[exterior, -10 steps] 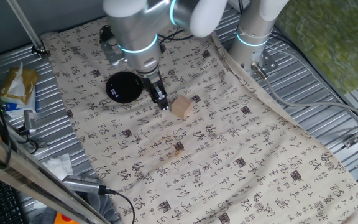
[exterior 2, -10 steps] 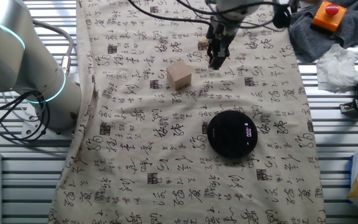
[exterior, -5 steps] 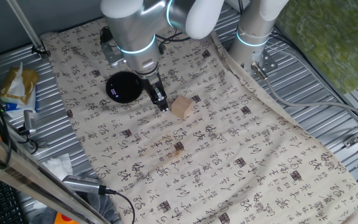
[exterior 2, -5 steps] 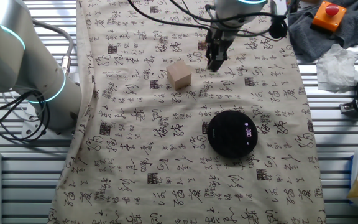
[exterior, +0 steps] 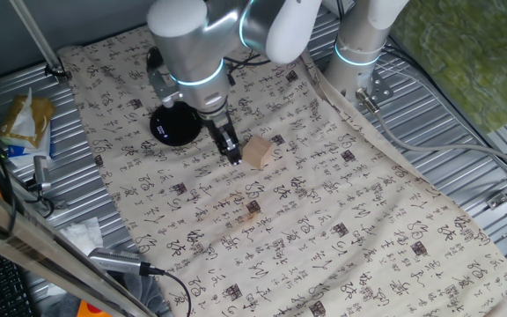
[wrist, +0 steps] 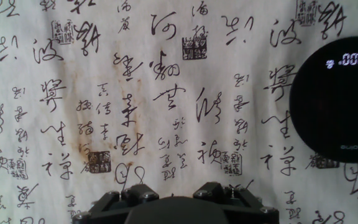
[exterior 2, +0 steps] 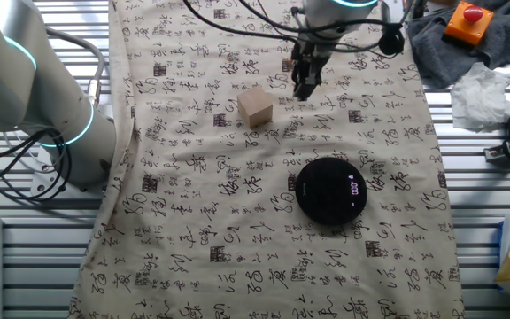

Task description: Place the block on the scale

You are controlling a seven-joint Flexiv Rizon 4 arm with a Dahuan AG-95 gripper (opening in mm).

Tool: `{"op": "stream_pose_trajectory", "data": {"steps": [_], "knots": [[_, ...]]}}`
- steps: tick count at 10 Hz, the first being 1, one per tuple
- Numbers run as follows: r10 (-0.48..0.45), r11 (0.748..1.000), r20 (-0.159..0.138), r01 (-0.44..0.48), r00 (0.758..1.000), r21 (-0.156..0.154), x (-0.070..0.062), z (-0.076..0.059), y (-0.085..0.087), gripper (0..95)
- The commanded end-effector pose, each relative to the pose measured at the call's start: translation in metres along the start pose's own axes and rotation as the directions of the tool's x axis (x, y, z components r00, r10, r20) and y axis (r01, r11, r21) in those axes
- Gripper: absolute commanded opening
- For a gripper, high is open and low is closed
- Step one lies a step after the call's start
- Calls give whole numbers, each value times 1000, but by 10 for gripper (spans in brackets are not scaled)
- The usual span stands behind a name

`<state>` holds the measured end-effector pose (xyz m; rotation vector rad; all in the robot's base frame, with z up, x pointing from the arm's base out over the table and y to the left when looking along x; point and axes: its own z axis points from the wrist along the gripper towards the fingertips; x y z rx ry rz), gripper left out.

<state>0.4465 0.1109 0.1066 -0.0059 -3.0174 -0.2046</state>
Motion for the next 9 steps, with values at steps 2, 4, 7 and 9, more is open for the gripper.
{"op": "stream_pose_trajectory", "data": {"steps": [2,4,7,9], "knots": [[-19,1000,-20,18,1000,-18,2,8,3,570],[-23,1000,-74,22,997,-19,4,12,6,570],[-56,998,-137,58,989,6,11,20,5,760],[-93,992,-167,106,982,71,16,25,4,760]]}}
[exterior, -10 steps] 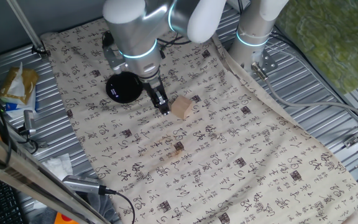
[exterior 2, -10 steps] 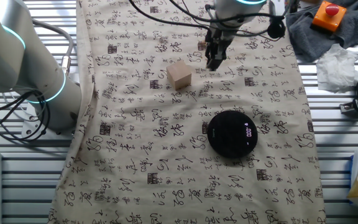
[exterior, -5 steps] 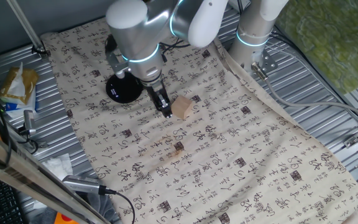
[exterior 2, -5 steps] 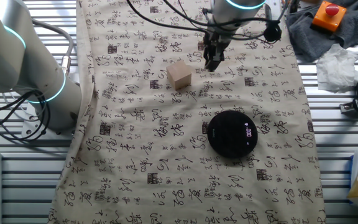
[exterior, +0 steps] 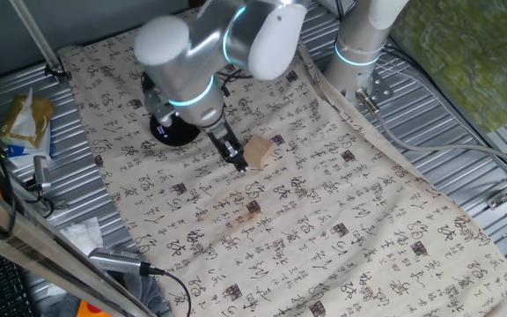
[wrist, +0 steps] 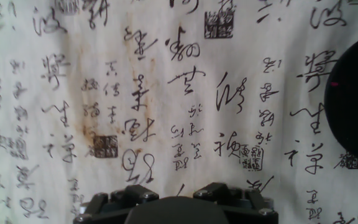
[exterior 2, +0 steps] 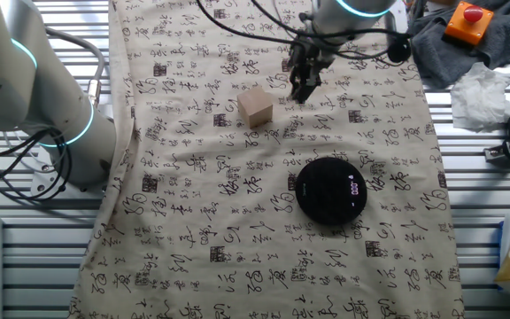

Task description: Place the block on the scale

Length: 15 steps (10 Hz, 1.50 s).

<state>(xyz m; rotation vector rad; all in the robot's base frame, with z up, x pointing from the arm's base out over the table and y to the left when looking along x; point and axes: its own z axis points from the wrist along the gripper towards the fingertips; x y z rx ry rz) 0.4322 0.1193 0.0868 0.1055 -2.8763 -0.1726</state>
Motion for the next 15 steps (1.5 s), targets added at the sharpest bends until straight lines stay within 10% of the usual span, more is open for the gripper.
{"op": "stream_pose_trajectory", "data": {"steps": [1,15], "knots": [[-42,995,-32,44,999,84,5,5,-1,760],[-152,952,-220,202,964,230,19,29,-4,760]]}}
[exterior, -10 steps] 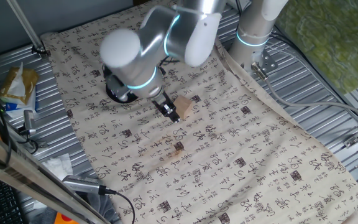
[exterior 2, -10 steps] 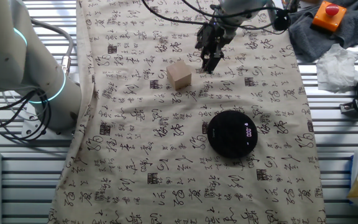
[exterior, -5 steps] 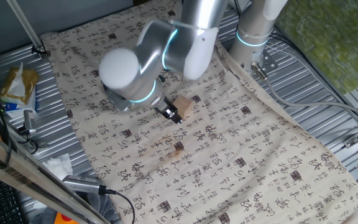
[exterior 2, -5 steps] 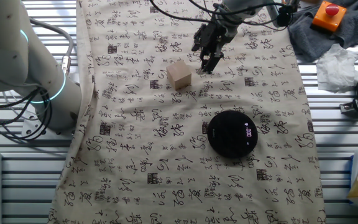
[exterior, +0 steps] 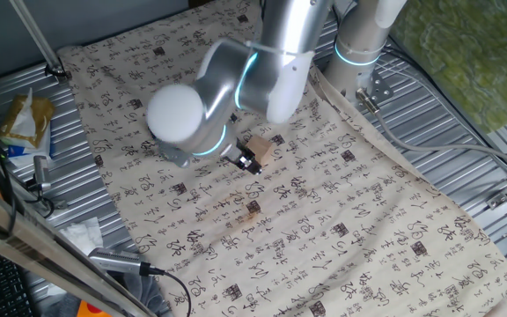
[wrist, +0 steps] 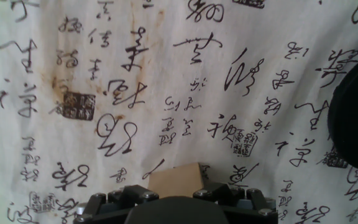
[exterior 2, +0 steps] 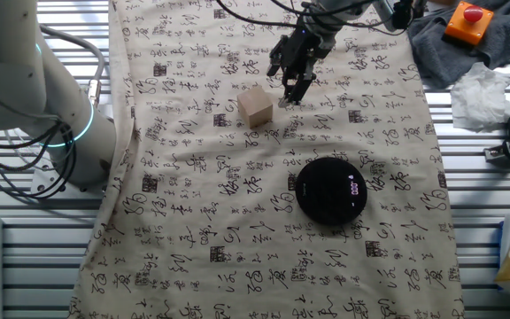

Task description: Place the block on the scale

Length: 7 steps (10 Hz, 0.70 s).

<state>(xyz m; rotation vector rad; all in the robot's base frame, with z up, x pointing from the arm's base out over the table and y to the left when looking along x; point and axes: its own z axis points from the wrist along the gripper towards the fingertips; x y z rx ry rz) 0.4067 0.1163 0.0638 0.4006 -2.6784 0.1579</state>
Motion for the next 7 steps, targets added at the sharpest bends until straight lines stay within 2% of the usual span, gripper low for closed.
{"op": "stream_pose_trajectory", "data": {"steps": [1,4,5,7], "knots": [[-13,1000,-8,13,1000,1,0,3,1,760],[-31,999,-12,31,999,12,-1,7,2,760],[-49,998,-23,50,999,44,-1,8,2,760],[-67,995,-39,69,997,75,0,9,2,760]]}}
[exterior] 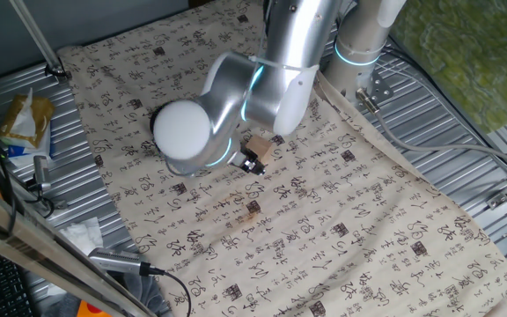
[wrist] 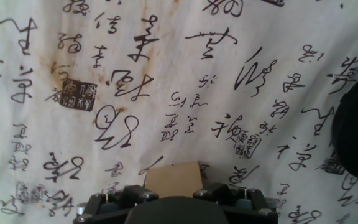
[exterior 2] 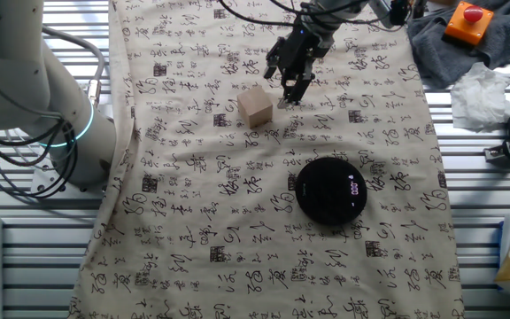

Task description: Place the block on the scale

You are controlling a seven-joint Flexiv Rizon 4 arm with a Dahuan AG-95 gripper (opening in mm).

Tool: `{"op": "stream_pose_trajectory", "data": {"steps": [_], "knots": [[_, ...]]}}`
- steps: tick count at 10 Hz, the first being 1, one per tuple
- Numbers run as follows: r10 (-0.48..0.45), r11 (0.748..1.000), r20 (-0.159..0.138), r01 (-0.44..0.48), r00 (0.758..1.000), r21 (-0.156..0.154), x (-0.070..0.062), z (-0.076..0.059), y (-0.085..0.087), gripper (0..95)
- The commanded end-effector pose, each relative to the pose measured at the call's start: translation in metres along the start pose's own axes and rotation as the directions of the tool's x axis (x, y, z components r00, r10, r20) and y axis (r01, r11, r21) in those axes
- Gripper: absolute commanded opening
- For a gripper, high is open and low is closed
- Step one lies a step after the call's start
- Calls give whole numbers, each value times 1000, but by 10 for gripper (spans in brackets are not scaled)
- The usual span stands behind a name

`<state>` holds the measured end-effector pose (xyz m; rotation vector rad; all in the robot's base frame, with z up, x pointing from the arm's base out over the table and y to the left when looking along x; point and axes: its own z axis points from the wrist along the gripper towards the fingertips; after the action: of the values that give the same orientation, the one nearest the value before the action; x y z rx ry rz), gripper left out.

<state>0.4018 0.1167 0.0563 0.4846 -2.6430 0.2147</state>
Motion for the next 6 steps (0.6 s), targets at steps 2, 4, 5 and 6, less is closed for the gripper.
{"op": "stream_pose_trajectory", "data": {"steps": [2,4,5,6], "knots": [[-21,999,-20,22,1000,33,1,2,1,760],[-25,998,-34,27,999,55,4,4,1,760],[-26,998,-35,28,999,60,5,5,1,760],[-26,998,-36,29,999,62,7,6,1,760]]}}
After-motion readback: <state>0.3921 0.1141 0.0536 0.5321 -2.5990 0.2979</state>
